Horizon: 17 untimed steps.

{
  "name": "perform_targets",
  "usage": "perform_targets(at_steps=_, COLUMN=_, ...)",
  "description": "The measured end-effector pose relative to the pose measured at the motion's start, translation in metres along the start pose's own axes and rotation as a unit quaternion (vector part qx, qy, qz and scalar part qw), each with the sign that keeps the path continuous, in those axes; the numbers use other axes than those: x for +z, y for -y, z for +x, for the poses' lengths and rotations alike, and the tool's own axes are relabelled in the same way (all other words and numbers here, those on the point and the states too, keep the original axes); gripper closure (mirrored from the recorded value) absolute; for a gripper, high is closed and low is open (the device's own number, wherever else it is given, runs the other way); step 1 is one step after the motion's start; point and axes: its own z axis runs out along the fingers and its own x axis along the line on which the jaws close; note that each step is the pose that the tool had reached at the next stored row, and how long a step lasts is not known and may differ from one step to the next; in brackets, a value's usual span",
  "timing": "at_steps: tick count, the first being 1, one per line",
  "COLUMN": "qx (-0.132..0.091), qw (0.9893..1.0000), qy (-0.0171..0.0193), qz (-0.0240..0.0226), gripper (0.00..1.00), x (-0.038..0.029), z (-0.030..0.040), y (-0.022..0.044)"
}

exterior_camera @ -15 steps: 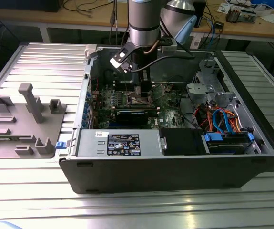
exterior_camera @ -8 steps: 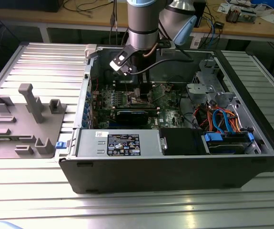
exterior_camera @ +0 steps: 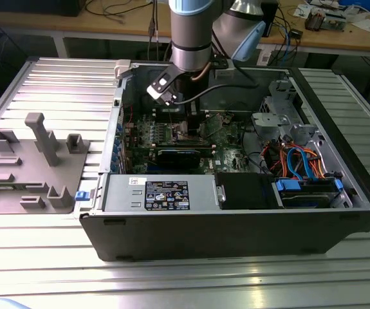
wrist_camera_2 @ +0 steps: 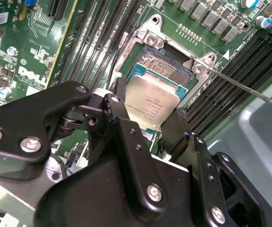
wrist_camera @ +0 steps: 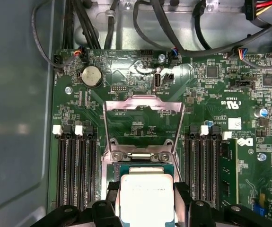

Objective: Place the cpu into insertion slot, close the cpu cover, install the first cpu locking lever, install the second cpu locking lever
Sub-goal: 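Place the cpu into insertion slot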

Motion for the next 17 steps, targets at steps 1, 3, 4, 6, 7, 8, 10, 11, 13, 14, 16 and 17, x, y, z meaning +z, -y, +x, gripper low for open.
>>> perform_targets(at_steps=1, qx=0.001, qw=1.0, qy=0.0, qz=0.0, gripper=0.46, x=0.0009, z=0.0003, y=0.0005)
perform_targets(at_steps=3, qx=0.001, qw=1.0, qy=0.0001, qz=0.0, gripper=0.46, x=0.0022, z=0.0005, y=0.0014)
perform_targets(at_steps=4, qx=0.001, qw=1.0, qy=0.0001, qz=0.0, gripper=0.46, x=0.0028, z=0.0006, y=0.0015)
perform_targets(at_steps=6, qx=0.002, qw=1.0, qy=0.0001, qz=0.0, gripper=0.46, x=0.0061, z=0.0009, y=0.002)
perform_targets(at_steps=7, qx=0.002, qw=1.0, qy=0.0001, qz=0.0, gripper=0.46, x=0.0073, z=0.0011, y=0.0023)
perform_targets(at_steps=8, qx=0.002, qw=1.0, qy=0.0002, qz=0.0, gripper=0.46, x=0.0081, z=0.0011, y=0.0026)
perform_targets(at_steps=10, qx=0.002, qw=1.0, qy=0.0002, qz=0.0, gripper=0.46, x=0.0097, z=0.0014, y=0.0032)
perform_targets(at_steps=11, qx=0.003, qw=1.0, qy=0.0002, qz=0.0, gripper=0.46, x=0.0103, z=0.0015, y=0.0033)
perform_targets(at_steps=13, qx=0.004, qw=1.0, qy=0.0003, qz=0.0, gripper=0.46, x=0.0124, z=0.0023, y=0.004)
perform_targets(at_steps=14, qx=0.004, qw=1.0, qy=0.0003, qz=0.0, gripper=0.46, x=0.013, z=0.0025, y=0.0041)
perform_targets(at_steps=16, qx=0.004, qw=1.0, qy=0.0004, qz=0.0001, gripper=0.46, x=0.0146, z=0.0032, y=0.0046)
perform_targets(at_steps=17, qx=0.004, qw=1.0, qy=0.0004, qz=0.0, gripper=0.46, x=0.0151, z=0.0034, y=0.0048)
